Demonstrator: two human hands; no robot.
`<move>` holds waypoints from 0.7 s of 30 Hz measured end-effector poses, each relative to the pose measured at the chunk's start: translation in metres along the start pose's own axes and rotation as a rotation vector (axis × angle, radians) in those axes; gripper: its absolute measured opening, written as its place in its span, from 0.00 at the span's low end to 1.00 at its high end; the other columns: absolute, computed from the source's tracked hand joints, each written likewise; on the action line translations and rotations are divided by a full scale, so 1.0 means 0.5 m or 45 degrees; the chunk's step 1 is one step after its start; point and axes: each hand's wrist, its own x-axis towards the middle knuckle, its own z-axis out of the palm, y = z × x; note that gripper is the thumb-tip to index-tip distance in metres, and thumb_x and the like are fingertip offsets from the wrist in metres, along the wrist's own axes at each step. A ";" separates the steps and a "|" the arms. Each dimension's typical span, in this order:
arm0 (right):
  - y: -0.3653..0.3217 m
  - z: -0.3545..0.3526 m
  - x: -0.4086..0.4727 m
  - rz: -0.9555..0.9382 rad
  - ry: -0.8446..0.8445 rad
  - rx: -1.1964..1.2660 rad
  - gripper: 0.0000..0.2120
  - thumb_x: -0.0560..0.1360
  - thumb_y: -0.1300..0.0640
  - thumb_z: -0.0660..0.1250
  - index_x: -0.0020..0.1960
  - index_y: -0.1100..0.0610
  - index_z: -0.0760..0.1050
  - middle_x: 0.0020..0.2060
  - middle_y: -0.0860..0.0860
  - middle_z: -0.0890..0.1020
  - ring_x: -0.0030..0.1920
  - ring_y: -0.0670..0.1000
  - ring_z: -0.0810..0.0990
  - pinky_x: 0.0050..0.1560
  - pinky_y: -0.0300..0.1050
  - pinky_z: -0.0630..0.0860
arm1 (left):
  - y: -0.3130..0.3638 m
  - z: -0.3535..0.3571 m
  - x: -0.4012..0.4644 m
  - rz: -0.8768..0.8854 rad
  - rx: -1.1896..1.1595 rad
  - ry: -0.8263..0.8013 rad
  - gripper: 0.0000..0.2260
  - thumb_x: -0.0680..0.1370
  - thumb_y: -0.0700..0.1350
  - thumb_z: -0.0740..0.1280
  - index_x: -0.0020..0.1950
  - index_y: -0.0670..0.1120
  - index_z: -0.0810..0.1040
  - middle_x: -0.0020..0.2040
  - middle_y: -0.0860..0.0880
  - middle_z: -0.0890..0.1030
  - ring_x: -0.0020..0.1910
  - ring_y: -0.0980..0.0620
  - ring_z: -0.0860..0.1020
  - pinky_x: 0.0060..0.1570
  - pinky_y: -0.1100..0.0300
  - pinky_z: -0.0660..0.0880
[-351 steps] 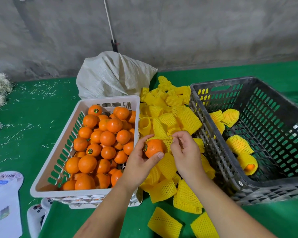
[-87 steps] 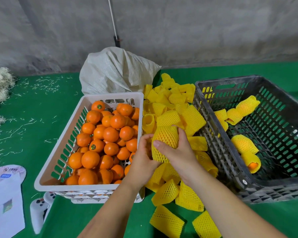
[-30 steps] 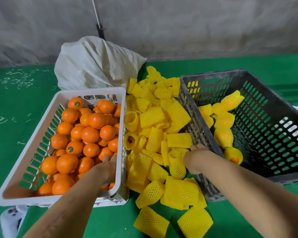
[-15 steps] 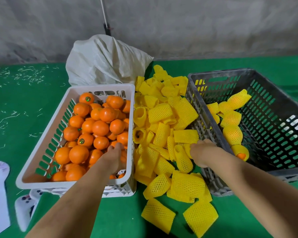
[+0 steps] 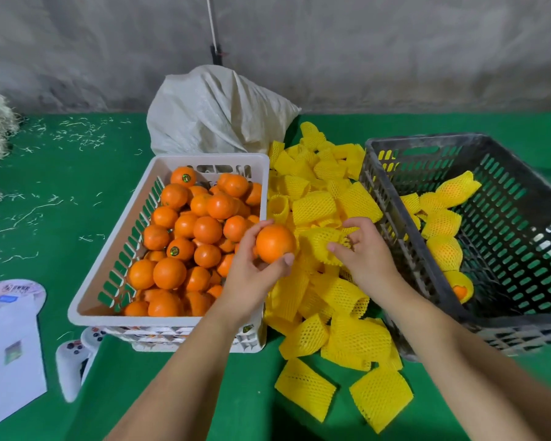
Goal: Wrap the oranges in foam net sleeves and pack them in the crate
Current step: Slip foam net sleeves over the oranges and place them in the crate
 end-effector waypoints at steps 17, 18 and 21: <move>-0.098 0.129 -0.045 0.086 0.029 0.237 0.07 0.80 0.62 0.70 0.56 0.56 0.83 0.49 0.52 0.86 0.51 0.50 0.85 0.51 0.48 0.82 | 0.010 -0.032 -0.003 -0.161 -0.238 -0.400 0.23 0.76 0.42 0.73 0.70 0.52 0.77 0.61 0.42 0.78 0.44 0.46 0.83 0.44 0.55 0.82; -0.096 0.123 -0.045 0.067 0.032 0.225 0.07 0.80 0.63 0.70 0.56 0.57 0.83 0.48 0.53 0.86 0.50 0.50 0.85 0.51 0.48 0.82 | 0.009 -0.027 0.001 -0.170 -0.234 -0.380 0.23 0.76 0.43 0.74 0.70 0.53 0.77 0.59 0.42 0.79 0.41 0.46 0.83 0.43 0.56 0.82; -0.085 0.099 -0.047 0.000 0.043 0.184 0.05 0.79 0.63 0.70 0.53 0.55 0.83 0.42 0.50 0.84 0.41 0.42 0.82 0.42 0.41 0.77 | -0.003 -0.001 0.008 -0.160 -0.197 -0.234 0.25 0.74 0.46 0.77 0.69 0.58 0.76 0.60 0.44 0.80 0.42 0.48 0.83 0.41 0.58 0.81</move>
